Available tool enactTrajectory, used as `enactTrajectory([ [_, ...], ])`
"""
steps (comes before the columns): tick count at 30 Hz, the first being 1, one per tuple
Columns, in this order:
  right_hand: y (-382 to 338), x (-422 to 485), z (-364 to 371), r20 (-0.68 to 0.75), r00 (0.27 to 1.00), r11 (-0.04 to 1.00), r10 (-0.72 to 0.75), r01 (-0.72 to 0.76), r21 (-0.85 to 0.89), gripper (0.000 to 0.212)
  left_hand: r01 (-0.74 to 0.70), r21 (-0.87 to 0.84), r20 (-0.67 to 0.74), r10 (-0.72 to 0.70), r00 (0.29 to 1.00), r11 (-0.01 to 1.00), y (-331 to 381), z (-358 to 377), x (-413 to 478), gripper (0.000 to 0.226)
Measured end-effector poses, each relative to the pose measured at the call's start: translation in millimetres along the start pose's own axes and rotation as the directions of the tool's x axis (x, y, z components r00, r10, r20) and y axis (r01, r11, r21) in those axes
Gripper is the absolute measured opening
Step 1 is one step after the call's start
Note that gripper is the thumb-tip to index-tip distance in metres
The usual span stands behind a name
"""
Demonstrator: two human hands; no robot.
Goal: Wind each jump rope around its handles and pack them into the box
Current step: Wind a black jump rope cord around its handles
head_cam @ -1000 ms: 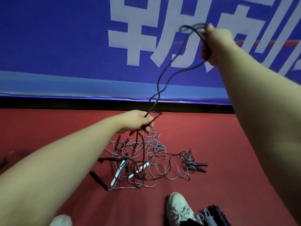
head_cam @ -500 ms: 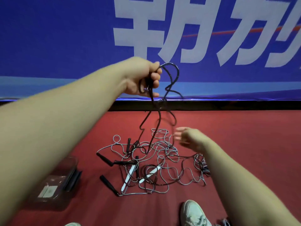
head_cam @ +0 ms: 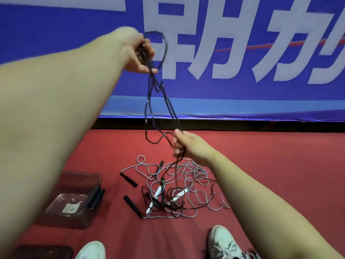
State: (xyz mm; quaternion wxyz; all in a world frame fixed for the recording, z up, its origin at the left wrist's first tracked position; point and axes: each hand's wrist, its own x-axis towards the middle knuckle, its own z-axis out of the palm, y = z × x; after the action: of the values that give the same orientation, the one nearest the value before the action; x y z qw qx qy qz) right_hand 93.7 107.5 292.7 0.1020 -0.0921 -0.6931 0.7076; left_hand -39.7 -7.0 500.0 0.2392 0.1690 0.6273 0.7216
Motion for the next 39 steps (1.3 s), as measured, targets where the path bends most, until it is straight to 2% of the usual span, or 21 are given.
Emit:
enactTrajectory([
  [2,-16,0,-2,-0.175,0.981,0.958,0.078,-0.024,0.287,0.036,-0.002,0.042,-0.046,0.004,0.999,0.999,-13,-27,13,0.044],
  [4,-40,5,1,-0.229,0.966,0.836,0.120,0.026,0.548,0.039,0.056,0.123,-0.016,-0.055,0.998,0.991,-44,-48,23,0.049],
  [6,-66,12,10,-0.254,0.958,0.739,0.135,0.074,0.670,0.040,0.193,0.197,0.031,-0.203,0.979,0.961,-88,-62,21,0.049],
  [8,-87,20,17,-0.257,0.959,0.679,0.115,0.113,0.725,0.039,0.270,0.255,0.114,-0.307,0.945,0.928,-131,-65,6,0.036],
  [10,-105,26,24,-0.261,0.962,0.667,0.079,0.144,0.731,0.038,0.225,0.324,0.204,-0.300,0.932,0.919,-162,-61,-14,0.026],
  [12,-118,30,33,-0.274,0.961,0.690,0.045,0.168,0.704,0.034,0.126,0.366,0.278,-0.238,0.931,0.922,-185,-55,-29,0.027],
  [16,-133,34,53,-0.318,0.948,0.739,-0.028,0.234,0.632,0.029,-0.162,0.489,0.399,-0.054,0.915,0.857,-213,-37,-39,0.086],
  [17,-137,35,57,-0.320,0.947,0.752,-0.043,0.241,0.613,0.029,-0.200,0.457,0.425,-0.015,0.905,0.867,-213,-29,-39,0.086],
  [19,-145,34,63,-0.314,0.946,0.778,-0.075,0.253,0.575,0.030,-0.264,0.394,0.386,0.102,0.917,0.880,-211,-19,-33,0.067],
  [21,-154,31,66,-0.296,0.949,0.790,-0.110,0.265,0.553,0.028,-0.373,0.480,0.313,0.243,0.918,0.794,-207,-15,-25,0.052],
  [22,-159,29,67,-0.280,0.952,0.795,-0.128,0.267,0.544,0.027,-0.395,0.493,0.310,0.268,0.912,0.775,-204,-15,-20,0.047],
  [25,-167,22,60,-0.236,0.956,0.857,-0.172,0.264,0.444,0.026,-0.396,0.435,0.400,0.220,0.890,0.809,-198,-21,-17,0.016],
  [28,-168,21,42,-0.275,0.943,0.948,-0.188,0.247,0.201,0.029,-0.383,0.389,0.483,0.169,0.859,0.838,-197,-33,-26,0.023],
  [29,-167,22,33,-0.296,0.939,0.956,-0.173,0.232,0.177,0.030,-0.376,0.413,0.509,0.133,0.851,0.829,-200,-40,-28,0.023],
  [32,-165,27,4,-0.348,0.932,0.923,-0.105,0.222,0.315,0.034,-0.360,0.585,0.551,-0.030,0.834,0.726,-222,-68,-31,0.021],
  [33,-164,31,-5,-0.361,0.929,0.898,-0.083,0.227,0.377,0.035,-0.330,0.606,0.542,-0.071,0.838,0.724,-231,-76,-33,0.021],
  [36,-155,46,-21,-0.387,0.922,0.828,-0.020,0.232,0.510,0.037,-0.237,0.572,0.495,-0.101,0.863,0.785,-249,-82,-35,0.022],
  [39,-132,64,-33,-0.446,0.895,0.830,0.018,0.236,0.506,0.042,-0.094,0.454,0.492,-0.161,0.856,0.886,-248,-68,-35,0.023],
])
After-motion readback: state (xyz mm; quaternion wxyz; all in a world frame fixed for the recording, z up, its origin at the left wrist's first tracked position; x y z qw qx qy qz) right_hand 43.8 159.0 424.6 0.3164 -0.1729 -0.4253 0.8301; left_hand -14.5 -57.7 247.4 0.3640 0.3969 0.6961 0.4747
